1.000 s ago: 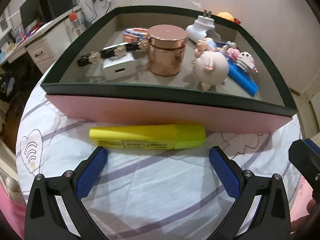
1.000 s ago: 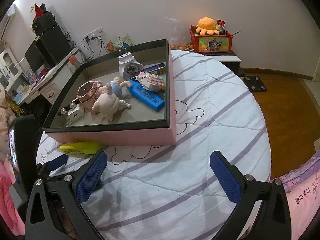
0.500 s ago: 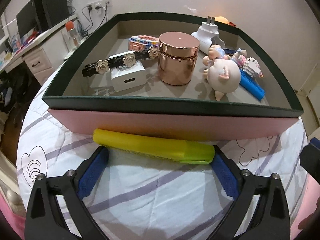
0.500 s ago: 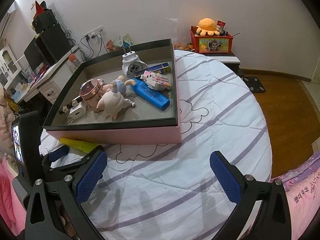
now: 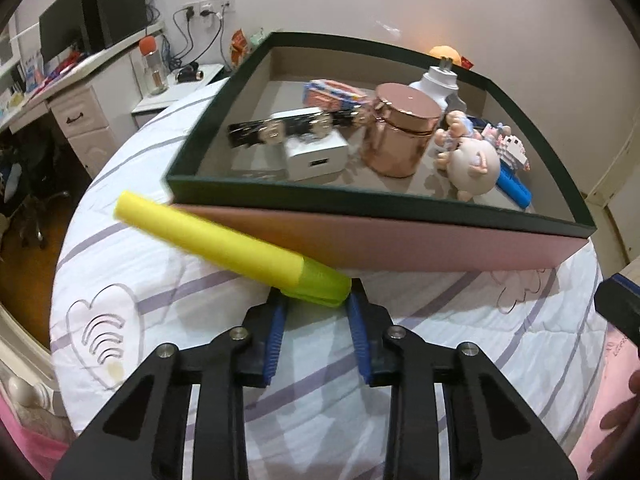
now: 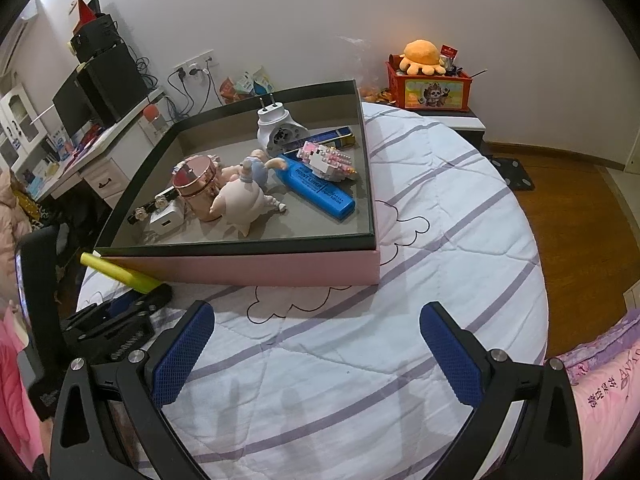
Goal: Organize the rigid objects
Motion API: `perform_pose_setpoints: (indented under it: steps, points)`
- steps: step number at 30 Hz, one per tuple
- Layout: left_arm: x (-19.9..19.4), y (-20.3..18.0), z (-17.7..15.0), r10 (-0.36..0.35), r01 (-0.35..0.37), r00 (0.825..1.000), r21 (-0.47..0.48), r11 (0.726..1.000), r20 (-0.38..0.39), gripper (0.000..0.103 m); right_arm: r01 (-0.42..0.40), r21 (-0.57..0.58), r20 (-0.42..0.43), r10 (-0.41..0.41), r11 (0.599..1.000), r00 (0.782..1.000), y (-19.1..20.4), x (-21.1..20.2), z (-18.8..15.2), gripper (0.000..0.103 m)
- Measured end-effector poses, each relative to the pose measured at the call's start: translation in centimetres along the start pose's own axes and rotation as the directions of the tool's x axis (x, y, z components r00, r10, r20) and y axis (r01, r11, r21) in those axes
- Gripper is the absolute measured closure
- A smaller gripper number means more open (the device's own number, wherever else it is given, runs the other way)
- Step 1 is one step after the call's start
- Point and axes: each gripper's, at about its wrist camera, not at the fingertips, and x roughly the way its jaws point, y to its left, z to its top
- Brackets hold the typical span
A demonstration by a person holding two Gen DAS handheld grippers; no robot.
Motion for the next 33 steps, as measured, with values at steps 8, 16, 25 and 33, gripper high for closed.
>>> perform_pose_setpoints:
  steps: [8, 16, 25, 33]
  points:
    - [-0.4, 1.5, -0.1, 0.094, -0.092, 0.995, -0.086, 0.992, 0.026, 0.003, -0.006, -0.008, -0.006, 0.006, 1.000, 1.000, 0.6, 0.2, 0.0, 0.000]
    - [0.7, 1.2, 0.4, 0.124, -0.124, 0.992, -0.060, 0.991, 0.004, 0.003, -0.004, -0.021, -0.011, 0.004, 1.000, 1.000, 1.2, 0.4, 0.0, 0.000]
    - [1.0, 4.5, 0.7, 0.157, -0.158, 0.987, -0.026, 0.987, -0.024, 0.000, 0.010, -0.016, -0.015, -0.010, 1.000, 1.000, 1.5, 0.6, 0.0, 0.000]
    - [0.7, 5.4, 0.1, 0.114, -0.114, 0.993, -0.048, 0.992, -0.004, 0.004, 0.005, -0.036, -0.027, -0.006, 0.999, 1.000, 2.6, 1.1, 0.0, 0.000]
